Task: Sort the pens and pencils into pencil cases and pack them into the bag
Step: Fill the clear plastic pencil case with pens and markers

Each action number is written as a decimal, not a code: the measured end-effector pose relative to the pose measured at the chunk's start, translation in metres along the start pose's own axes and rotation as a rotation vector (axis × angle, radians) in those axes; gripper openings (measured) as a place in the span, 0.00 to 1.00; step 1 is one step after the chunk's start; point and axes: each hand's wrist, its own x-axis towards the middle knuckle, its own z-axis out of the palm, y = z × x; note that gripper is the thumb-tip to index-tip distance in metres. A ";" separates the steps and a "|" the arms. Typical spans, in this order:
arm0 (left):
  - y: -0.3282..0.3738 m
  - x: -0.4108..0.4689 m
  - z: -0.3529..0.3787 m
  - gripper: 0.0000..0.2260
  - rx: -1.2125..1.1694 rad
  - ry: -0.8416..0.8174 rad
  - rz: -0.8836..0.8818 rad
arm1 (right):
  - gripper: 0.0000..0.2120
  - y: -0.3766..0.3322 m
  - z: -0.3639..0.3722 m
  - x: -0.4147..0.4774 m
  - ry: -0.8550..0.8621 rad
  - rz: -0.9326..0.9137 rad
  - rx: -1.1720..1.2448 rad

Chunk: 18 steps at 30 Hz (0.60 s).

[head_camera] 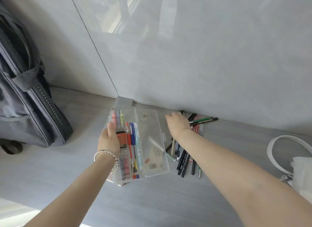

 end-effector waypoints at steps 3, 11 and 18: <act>-0.002 0.000 -0.002 0.24 -0.035 -0.026 -0.018 | 0.15 0.007 0.001 0.003 -0.038 0.146 0.189; 0.002 -0.015 0.005 0.23 -0.084 -0.090 -0.079 | 0.06 0.043 -0.010 -0.033 0.173 0.228 0.946; 0.014 -0.046 0.024 0.21 -0.105 -0.115 -0.076 | 0.14 -0.014 -0.063 -0.134 0.093 -0.180 1.124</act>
